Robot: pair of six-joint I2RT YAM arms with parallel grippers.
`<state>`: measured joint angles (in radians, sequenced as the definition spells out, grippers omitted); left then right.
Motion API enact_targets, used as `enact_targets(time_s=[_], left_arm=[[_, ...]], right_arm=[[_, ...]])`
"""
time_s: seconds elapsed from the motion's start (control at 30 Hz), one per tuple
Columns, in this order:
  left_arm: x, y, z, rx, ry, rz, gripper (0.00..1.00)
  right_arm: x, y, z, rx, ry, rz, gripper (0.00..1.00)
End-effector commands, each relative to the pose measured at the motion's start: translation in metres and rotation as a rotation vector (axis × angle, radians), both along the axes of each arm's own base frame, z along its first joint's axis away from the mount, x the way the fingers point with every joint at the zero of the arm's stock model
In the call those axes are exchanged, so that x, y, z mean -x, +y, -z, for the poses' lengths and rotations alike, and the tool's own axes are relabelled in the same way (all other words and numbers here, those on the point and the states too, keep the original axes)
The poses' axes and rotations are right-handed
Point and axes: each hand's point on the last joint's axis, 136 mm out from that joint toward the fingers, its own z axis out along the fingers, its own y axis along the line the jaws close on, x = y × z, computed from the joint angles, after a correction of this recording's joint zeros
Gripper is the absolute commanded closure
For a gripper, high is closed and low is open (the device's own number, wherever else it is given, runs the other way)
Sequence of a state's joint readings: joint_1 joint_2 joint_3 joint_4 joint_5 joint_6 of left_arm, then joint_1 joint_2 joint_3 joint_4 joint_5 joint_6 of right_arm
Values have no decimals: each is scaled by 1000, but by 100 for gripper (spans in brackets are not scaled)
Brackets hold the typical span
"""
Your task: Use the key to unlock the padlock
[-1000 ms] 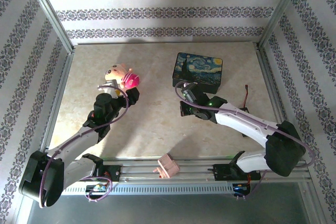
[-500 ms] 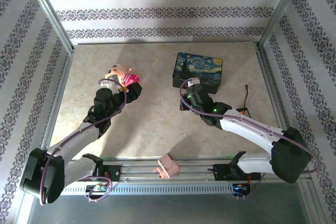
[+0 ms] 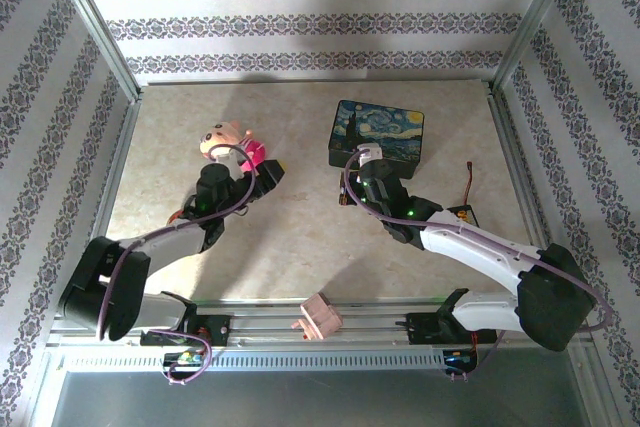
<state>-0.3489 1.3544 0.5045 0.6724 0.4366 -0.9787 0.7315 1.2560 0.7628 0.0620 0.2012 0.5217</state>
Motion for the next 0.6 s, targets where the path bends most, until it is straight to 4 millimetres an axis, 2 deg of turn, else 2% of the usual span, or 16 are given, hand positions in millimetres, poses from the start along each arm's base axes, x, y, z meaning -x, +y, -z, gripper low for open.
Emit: enact_targets(time_s=[0.0,0.17,0.4,0.57], left_arm=[[3,-32,-32,79,-79,122,27],[6,-60,-31,108,-116,230,31],[23,-95,-50,94,-333,369,38],[35,-114,-46,-102,-485,403,49]], right_arm=[[1,7,-12,-66,-33,-2,100],[-3,10,-20,-120,-36,14,100],[-7,7,-36,-270,27,48,100],[-2,5,-46,-368,71,43,100]])
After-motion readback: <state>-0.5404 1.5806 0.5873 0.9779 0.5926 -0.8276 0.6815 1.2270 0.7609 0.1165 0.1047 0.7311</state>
